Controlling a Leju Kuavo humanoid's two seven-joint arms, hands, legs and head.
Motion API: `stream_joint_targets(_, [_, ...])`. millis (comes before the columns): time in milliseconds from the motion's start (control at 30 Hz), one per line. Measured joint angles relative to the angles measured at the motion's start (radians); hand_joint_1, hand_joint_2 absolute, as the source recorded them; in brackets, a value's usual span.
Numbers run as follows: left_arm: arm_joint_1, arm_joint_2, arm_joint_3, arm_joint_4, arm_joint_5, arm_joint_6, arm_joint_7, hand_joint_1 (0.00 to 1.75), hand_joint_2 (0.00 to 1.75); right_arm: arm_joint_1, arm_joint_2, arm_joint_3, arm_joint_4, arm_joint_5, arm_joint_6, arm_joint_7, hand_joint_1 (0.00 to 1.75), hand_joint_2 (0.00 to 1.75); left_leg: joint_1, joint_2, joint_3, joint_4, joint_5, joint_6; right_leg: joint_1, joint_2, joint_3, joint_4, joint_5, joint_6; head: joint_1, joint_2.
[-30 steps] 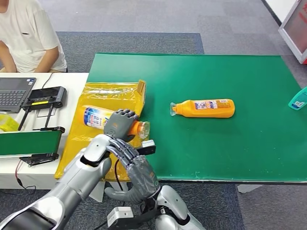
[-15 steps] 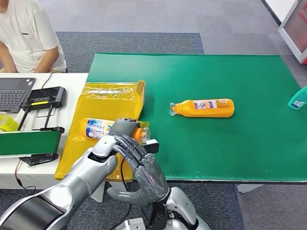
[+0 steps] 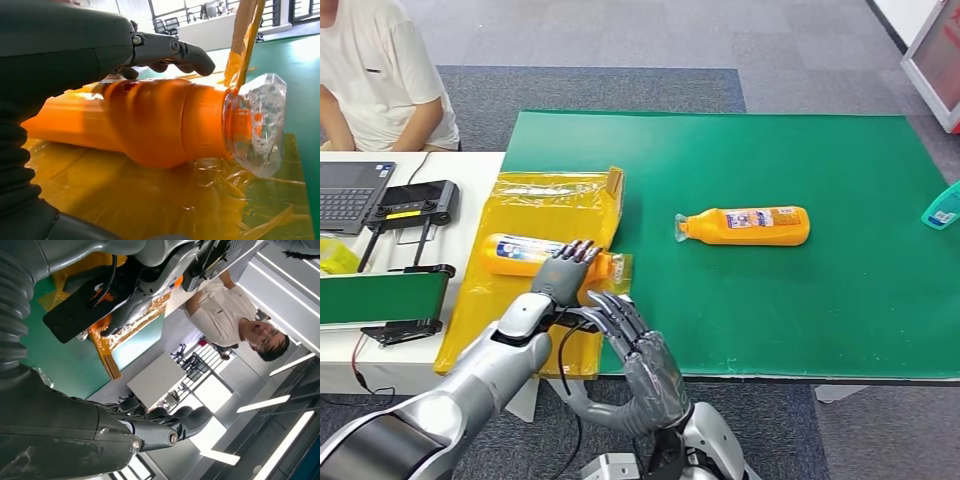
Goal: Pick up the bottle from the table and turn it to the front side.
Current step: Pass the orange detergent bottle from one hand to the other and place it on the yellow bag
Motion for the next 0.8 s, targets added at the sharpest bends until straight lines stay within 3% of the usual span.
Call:
stream_joint_targets(200, [0.014,-0.001,0.030,-0.033,0.034,0.025,-0.061,0.00,0.00,0.014,0.000,-0.016,0.004,0.000,0.002,0.000,0.00,1.75,0.000,0.000,0.000,0.000,0.000,0.000,0.000,0.000,0.000,0.000,0.000,0.000,0.000,0.000])
stream_joint_targets(367, [0.054,0.001,0.037,-0.168,0.059,0.056,-0.094,0.00,0.00,0.025,0.000,-0.032,0.019,0.006,0.000,0.003,0.00,1.75,0.000,0.000,0.000,0.000,0.000,0.000,0.000,0.000,0.000,0.000,0.000,0.000,0.000,0.000])
stream_joint_targets(467, [0.128,0.019,0.036,-0.352,0.027,0.141,-0.063,0.00,0.00,0.044,0.001,-0.053,0.026,0.027,-0.011,0.029,0.00,1.75,0.000,0.000,-0.001,0.000,0.000,0.000,0.000,0.000,0.000,0.000,0.000,0.000,0.000,0.000])
stream_joint_targets(567, [0.246,0.060,0.035,-0.638,0.036,0.196,-0.044,0.00,0.00,0.072,0.002,-0.084,0.037,0.037,-0.034,0.047,0.00,1.75,0.000,0.000,-0.001,0.000,-0.002,-0.001,0.000,0.001,0.000,0.000,-0.001,-0.001,0.000,0.000])
stream_joint_targets(633, [0.344,0.096,0.033,-0.835,0.109,0.206,-0.076,0.00,0.00,0.090,0.003,-0.104,0.045,0.034,-0.048,0.047,0.00,1.75,0.000,0.001,-0.001,0.000,-0.003,-0.002,0.000,0.001,-0.001,0.000,-0.003,-0.001,0.000,0.000])
stream_joint_targets(767, [0.560,0.157,0.026,-1.162,0.414,0.150,-0.245,0.00,1.75,0.126,0.003,-0.142,0.053,-0.001,-0.054,0.044,0.00,1.75,0.000,0.001,0.000,0.000,-0.005,-0.001,0.001,0.001,-0.001,0.000,-0.007,-0.002,0.000,0.000])
stream_joint_targets(800, [0.616,0.165,0.023,-1.227,0.500,0.126,-0.290,0.00,1.75,0.136,0.002,-0.153,0.054,-0.020,-0.050,0.040,0.00,1.75,0.000,0.001,0.000,0.000,-0.006,-0.001,0.001,0.001,-0.001,0.000,-0.007,-0.002,0.000,0.000])
